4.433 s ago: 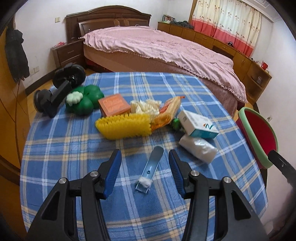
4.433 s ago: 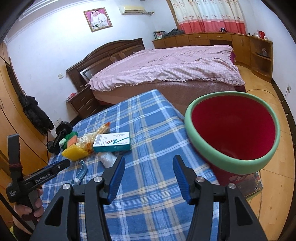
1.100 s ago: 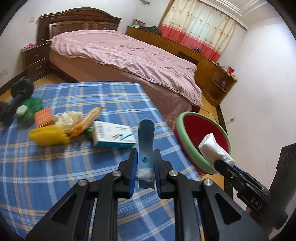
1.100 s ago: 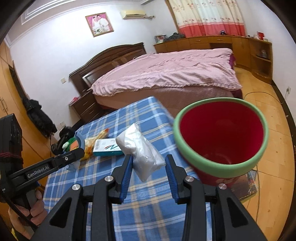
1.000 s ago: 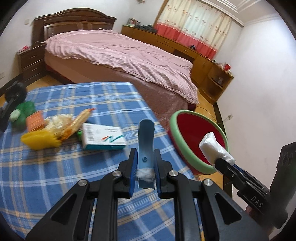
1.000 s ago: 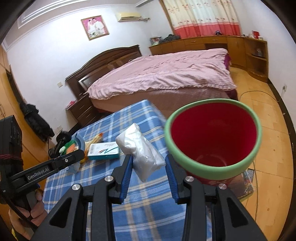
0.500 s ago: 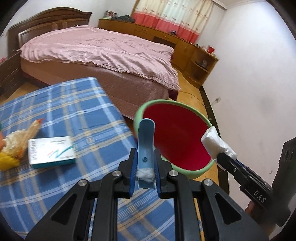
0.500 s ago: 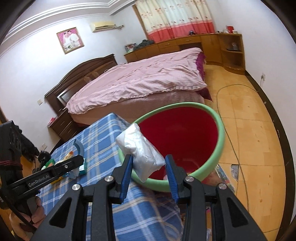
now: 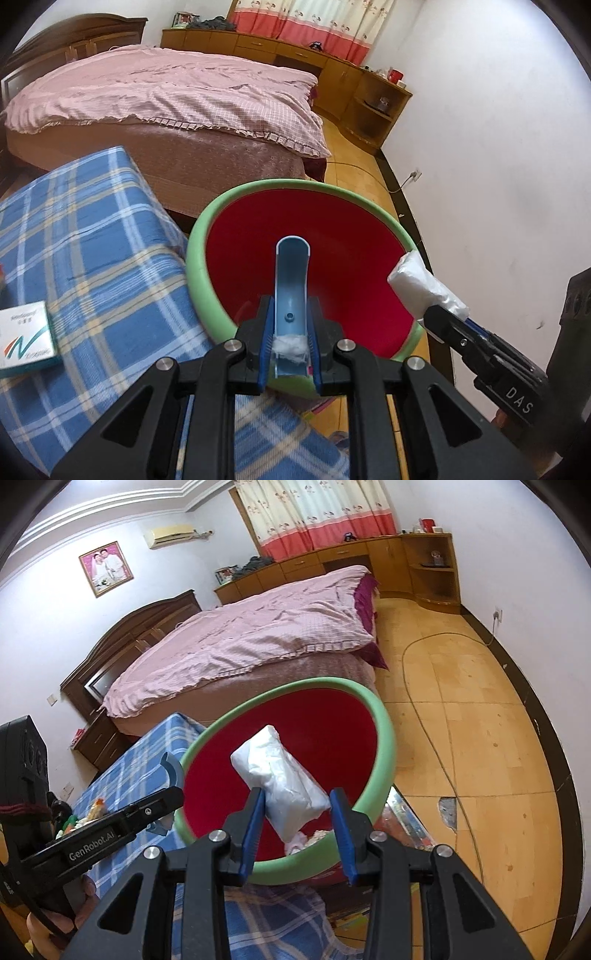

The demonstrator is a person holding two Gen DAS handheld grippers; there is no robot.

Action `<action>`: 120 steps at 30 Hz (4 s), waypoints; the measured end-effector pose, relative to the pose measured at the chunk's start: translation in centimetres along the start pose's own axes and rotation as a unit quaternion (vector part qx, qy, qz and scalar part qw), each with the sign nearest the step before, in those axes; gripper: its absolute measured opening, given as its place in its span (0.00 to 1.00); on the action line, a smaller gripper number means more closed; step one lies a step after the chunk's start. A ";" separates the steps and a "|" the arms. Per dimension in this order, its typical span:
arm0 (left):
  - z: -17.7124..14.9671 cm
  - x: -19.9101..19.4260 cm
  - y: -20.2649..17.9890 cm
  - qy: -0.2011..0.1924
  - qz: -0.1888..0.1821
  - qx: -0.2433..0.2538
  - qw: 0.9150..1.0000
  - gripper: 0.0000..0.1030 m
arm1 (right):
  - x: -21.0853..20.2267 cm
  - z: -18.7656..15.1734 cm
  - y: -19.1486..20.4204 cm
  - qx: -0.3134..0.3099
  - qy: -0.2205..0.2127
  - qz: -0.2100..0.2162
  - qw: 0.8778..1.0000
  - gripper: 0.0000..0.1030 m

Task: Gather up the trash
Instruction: 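Carry the blue piece and clear bag over the red bin, then open both tools to drop the items into the red bin, then move both tools back toward the table items, then grasp the orange box with the left tool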

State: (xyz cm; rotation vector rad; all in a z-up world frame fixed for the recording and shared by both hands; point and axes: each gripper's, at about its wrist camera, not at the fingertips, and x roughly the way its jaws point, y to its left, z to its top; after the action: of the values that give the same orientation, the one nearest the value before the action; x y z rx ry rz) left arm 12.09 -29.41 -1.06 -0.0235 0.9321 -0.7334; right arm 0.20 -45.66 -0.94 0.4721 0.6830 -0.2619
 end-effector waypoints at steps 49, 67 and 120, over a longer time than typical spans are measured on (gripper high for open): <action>-1.2 -6.9 6.0 -0.046 0.070 -0.074 0.994 0.38 | -1.0 -0.5 3.3 -0.010 -0.010 0.030 0.999 0.62; -3.3 -15.4 14.4 -0.099 0.154 -0.147 0.972 0.38 | -1.2 -1.8 9.9 -0.047 0.005 0.078 0.996 0.65; -6.3 -15.7 31.9 -0.078 0.262 -0.266 0.924 0.47 | 7.9 -4.2 21.0 -0.112 0.100 0.108 0.983 0.68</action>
State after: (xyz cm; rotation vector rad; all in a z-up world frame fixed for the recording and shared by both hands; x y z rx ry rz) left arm 19.53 5.87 -3.91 -0.2956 0.9053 0.0324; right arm 11.84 -26.04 -1.99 0.3557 0.8396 0.0685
